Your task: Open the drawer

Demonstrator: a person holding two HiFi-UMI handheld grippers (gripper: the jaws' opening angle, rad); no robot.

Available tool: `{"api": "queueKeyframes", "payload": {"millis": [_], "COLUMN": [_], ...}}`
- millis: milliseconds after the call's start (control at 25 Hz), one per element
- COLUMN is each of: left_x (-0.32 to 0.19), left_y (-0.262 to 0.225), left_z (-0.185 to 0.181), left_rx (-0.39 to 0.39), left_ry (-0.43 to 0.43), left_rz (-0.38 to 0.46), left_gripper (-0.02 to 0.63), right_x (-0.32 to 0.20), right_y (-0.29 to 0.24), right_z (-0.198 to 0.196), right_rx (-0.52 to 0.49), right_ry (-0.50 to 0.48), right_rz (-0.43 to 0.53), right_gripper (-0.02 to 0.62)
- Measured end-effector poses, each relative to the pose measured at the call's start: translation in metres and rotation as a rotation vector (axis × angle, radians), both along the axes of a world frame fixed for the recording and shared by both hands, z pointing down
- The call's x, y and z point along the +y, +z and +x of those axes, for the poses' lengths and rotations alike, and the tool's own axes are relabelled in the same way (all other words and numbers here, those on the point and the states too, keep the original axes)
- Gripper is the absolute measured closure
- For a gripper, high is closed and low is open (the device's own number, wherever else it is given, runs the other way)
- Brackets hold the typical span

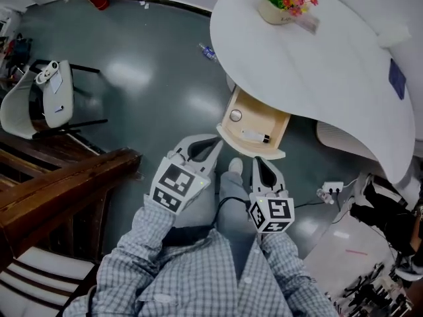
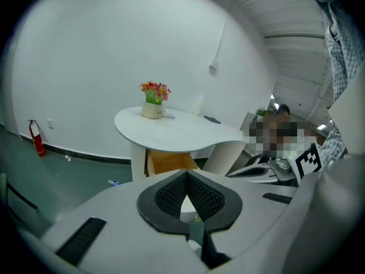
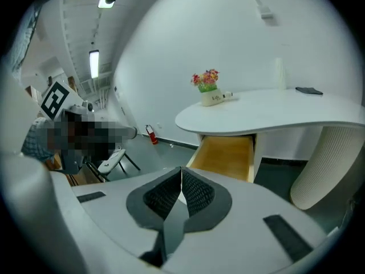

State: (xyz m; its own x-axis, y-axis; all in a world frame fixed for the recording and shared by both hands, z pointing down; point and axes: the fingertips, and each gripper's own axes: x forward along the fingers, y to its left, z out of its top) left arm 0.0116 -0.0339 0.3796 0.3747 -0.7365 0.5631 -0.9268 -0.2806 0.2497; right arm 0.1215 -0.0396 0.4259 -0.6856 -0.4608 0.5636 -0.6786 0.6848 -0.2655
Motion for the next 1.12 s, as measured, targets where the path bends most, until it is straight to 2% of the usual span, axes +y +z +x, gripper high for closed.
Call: {"api": "queueKeyframes", "payload": {"millis": [160,320,640,840,1120], "left_x": [-0.004,-0.005,-0.014,-0.021,-0.028], "left_y": [-0.034,-0.065,-0.115,-0.134,-0.149], "left_z": [0.002,0.003,0.002,0.006,0.012], "left_rx": [0.002,-0.038,-0.063,-0.083,-0.107], "left_ry": [-0.001,0.026,0.013,0.019,0.033], "left_rz": [0.042,0.089,0.185,0.229,0.264], "left_gripper": [0.603,0.603,0.603,0.603,0.603], "right_x": [-0.014,-0.023,-0.039,-0.056,-0.072], "right_y": [-0.035,-0.067,-0.135,-0.171,-0.192], "right_z": [-0.002,0.0,-0.007,-0.005,0.0], "right_rx": [-0.028,-0.061,-0.129,-0.186,-0.19], "right_ry": [-0.031,-0.033,-0.052,-0.023,-0.024], "right_rz": [0.063,0.097,0.227,0.3,0.361], "right_gripper": [0.584,0.586,0.586,0.586,0.586]}}
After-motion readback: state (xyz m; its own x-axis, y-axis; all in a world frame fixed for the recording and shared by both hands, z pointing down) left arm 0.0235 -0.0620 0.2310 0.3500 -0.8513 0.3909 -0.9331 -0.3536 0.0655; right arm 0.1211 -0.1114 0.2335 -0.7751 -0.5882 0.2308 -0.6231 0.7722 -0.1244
